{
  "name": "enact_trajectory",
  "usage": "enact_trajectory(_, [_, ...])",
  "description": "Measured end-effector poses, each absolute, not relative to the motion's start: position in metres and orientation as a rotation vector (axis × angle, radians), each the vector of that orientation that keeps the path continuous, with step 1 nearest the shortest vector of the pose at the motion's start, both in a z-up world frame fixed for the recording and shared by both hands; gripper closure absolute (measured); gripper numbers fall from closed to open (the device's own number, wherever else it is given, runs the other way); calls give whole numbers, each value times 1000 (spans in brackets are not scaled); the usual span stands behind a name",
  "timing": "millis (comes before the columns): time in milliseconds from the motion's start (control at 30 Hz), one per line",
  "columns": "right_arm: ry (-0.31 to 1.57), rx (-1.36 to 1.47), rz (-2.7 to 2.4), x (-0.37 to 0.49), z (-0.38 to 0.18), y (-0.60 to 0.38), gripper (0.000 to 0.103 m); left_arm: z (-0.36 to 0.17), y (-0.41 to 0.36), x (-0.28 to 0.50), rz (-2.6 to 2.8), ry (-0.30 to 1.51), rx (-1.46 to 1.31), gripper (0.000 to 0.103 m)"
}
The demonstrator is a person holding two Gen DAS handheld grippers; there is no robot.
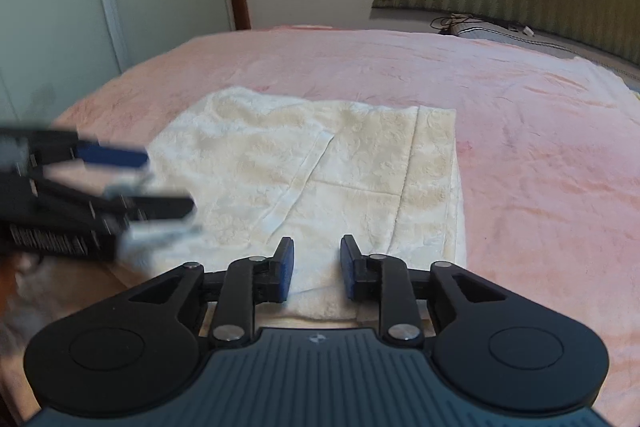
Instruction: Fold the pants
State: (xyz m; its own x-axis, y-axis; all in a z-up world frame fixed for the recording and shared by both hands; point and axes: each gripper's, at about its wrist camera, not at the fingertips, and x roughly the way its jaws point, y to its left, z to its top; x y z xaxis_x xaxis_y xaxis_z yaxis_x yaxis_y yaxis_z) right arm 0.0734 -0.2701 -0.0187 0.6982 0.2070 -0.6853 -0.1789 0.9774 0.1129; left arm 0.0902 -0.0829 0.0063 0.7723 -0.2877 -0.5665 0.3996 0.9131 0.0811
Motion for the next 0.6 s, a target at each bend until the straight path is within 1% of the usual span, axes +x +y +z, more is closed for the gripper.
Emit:
enact_trajectory(33, [766,55,216,74,-16,-274,79,9,-73,95,-352,567,190,8])
enact_trajectory(67, [748,86,211,75,-12,-282,77,10,-63,101,-334,566,175,7])
enact_trajectory(133, [710,155,187,76,-5,-303,56,11,-39,116,-325,601,120,7])
enact_trajectory(167, [699,201,169,79,-3,-318,29,9,-27,126,-331,642,77,7])
enact_trajectory(200, [689,234,170,83,-3,-330,23,6,-16,137,-347,689,23,7])
enact_trajectory(233, [689,259,173,87,-5,-341,24,1,-6,147,-371,740,-38,7])
enact_trajectory(300, [752,348,175,104,-19,-367,24,-10,9,165,-413,840,-158,8])
enact_trajectory(433, [848,615,276,127,-58,-405,24,-36,21,193,-513,988,-368,9])
enact_trajectory(533, [867,699,438,135,-68,-414,24,-41,22,202,-566,995,-417,8])
enact_trajectory(600, [883,695,513,142,-72,-414,24,-45,21,209,-610,1013,-469,8])
